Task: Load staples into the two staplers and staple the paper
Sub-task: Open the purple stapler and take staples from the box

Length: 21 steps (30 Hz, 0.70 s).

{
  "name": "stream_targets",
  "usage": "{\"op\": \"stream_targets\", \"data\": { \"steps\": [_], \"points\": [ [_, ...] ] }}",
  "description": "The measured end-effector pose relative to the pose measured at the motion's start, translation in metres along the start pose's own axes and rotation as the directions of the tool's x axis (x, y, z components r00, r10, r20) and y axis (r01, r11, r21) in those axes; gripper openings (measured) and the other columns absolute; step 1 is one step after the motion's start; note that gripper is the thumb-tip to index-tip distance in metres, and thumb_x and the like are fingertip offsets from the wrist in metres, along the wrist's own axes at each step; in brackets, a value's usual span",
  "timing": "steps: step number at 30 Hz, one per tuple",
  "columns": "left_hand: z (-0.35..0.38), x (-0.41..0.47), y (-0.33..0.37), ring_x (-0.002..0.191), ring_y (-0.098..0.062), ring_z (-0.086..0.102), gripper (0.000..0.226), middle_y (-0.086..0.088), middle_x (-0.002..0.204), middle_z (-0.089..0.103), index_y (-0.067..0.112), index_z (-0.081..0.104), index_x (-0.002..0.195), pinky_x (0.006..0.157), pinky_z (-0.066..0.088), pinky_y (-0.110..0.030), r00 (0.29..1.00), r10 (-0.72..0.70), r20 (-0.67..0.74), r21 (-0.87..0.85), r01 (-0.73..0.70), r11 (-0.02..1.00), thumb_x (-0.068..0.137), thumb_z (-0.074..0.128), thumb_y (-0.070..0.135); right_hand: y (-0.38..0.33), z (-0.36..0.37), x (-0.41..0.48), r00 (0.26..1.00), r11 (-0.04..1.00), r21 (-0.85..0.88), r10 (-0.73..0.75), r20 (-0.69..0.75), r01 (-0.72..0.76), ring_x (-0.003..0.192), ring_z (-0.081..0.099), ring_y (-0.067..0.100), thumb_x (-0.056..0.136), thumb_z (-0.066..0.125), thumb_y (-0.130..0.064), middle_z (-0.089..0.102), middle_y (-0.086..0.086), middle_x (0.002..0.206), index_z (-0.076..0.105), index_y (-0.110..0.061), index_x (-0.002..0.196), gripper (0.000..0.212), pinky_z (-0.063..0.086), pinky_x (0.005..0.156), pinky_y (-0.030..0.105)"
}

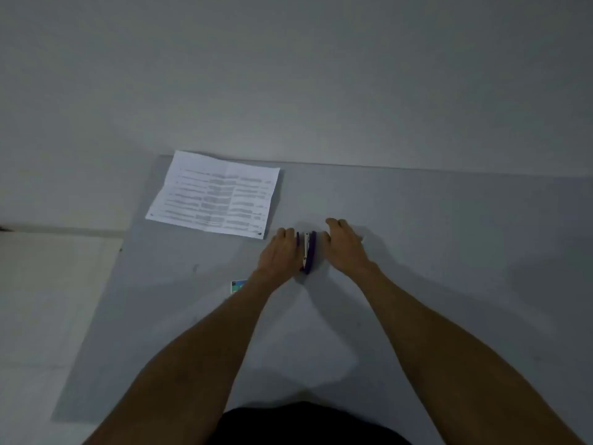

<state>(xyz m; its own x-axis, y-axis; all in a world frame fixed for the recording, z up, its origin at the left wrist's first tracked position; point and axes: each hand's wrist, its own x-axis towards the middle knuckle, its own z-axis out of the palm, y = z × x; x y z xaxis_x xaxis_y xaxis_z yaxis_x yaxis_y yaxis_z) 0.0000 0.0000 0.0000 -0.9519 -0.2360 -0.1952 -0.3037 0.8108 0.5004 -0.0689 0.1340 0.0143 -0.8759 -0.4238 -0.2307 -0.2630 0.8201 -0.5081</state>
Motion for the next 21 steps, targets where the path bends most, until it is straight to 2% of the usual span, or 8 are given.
{"op": "stream_targets", "data": {
  "steps": [5, 8, 10, 14, 19, 20, 21],
  "points": [
    [0.006, 0.013, 0.009, 0.085, -0.037, 0.06, 0.018, -0.023, 0.098, 0.063, -0.003, 0.054, 0.093, 0.064, 0.038, -0.034, 0.985, -0.168, 0.048, -0.07, 0.171, 0.983, 0.093, 0.043, 0.012, -0.007, 0.019, 0.017, 0.993, 0.973, 0.197, 0.107, 0.055, -0.116, 0.111, 0.057, 0.035, 0.1, 0.038, -0.015, 0.058, 0.023, 0.125, 0.05, 0.001, 0.129, 0.035, 0.044, 0.094, 0.037],
    [0.008, 0.017, 0.006, 0.086, -0.038, 0.062, 0.021, -0.024, 0.096, 0.066, -0.004, 0.058, 0.092, 0.066, 0.041, -0.035, 0.969, -0.231, 0.083, -0.079, 0.238, 0.968, 0.093, 0.046, 0.013, -0.01, 0.027, 0.025, 0.989, 0.948, 0.281, 0.139, 0.057, -0.149, 0.1, 0.06, 0.04, 0.097, 0.04, -0.005, 0.064, 0.03, 0.109, 0.057, 0.013, 0.111, 0.029, 0.048, 0.088, 0.045],
    [0.011, 0.02, 0.004, 0.086, -0.037, 0.063, 0.023, -0.025, 0.096, 0.066, -0.005, 0.061, 0.094, 0.067, 0.042, -0.034, 0.958, -0.27, 0.1, -0.084, 0.278, 0.957, 0.092, 0.048, 0.014, -0.009, 0.031, 0.029, 0.983, 0.93, 0.32, 0.17, 0.065, -0.181, 0.095, 0.061, 0.038, 0.096, 0.042, -0.005, 0.066, 0.027, 0.104, 0.06, 0.012, 0.105, 0.026, 0.049, 0.087, 0.046],
    [0.012, 0.022, 0.005, 0.08, -0.036, 0.065, 0.021, -0.024, 0.088, 0.067, -0.006, 0.062, 0.085, 0.061, 0.041, -0.032, 0.948, -0.291, 0.127, -0.11, 0.305, 0.946, 0.09, 0.052, 0.012, -0.009, 0.031, 0.032, 0.969, 0.882, 0.403, 0.226, 0.095, -0.245, 0.095, 0.063, 0.029, 0.096, 0.045, -0.007, 0.068, 0.017, 0.105, 0.064, -0.001, 0.105, 0.021, 0.051, 0.084, 0.036],
    [0.007, 0.024, 0.015, 0.072, -0.035, 0.064, 0.02, -0.021, 0.081, 0.067, -0.001, 0.058, 0.079, 0.057, 0.042, -0.033, 0.962, -0.269, 0.046, -0.173, 0.272, 0.946, 0.089, 0.055, 0.017, -0.008, 0.013, 0.031, 0.967, 0.847, 0.478, 0.256, 0.02, -0.234, 0.078, 0.056, 0.016, 0.093, 0.051, -0.011, 0.067, 0.01, 0.094, 0.065, -0.002, 0.097, 0.017, 0.04, 0.054, 0.01],
    [0.005, 0.025, 0.018, 0.071, -0.036, 0.063, 0.019, -0.022, 0.08, 0.066, 0.0, 0.056, 0.077, 0.056, 0.043, -0.034, 0.966, -0.257, 0.016, -0.186, 0.256, 0.949, 0.088, 0.055, 0.016, -0.009, 0.008, 0.032, 0.967, 0.842, 0.489, 0.256, 0.004, -0.225, 0.077, 0.058, 0.017, 0.092, 0.052, -0.012, 0.066, 0.007, 0.091, 0.066, -0.004, 0.096, 0.016, 0.042, 0.055, 0.008],
    [0.001, 0.025, 0.022, 0.07, -0.036, 0.063, 0.017, -0.022, 0.079, 0.066, 0.001, 0.053, 0.076, 0.056, 0.043, -0.036, 0.969, -0.246, -0.008, -0.204, 0.239, 0.949, 0.087, 0.055, 0.014, -0.008, 0.002, 0.034, 0.968, 0.836, 0.505, 0.252, -0.004, -0.215, 0.077, 0.061, 0.019, 0.091, 0.054, -0.014, 0.066, 0.006, 0.089, 0.066, -0.006, 0.095, 0.014, 0.049, 0.06, 0.012]
  ]
}}
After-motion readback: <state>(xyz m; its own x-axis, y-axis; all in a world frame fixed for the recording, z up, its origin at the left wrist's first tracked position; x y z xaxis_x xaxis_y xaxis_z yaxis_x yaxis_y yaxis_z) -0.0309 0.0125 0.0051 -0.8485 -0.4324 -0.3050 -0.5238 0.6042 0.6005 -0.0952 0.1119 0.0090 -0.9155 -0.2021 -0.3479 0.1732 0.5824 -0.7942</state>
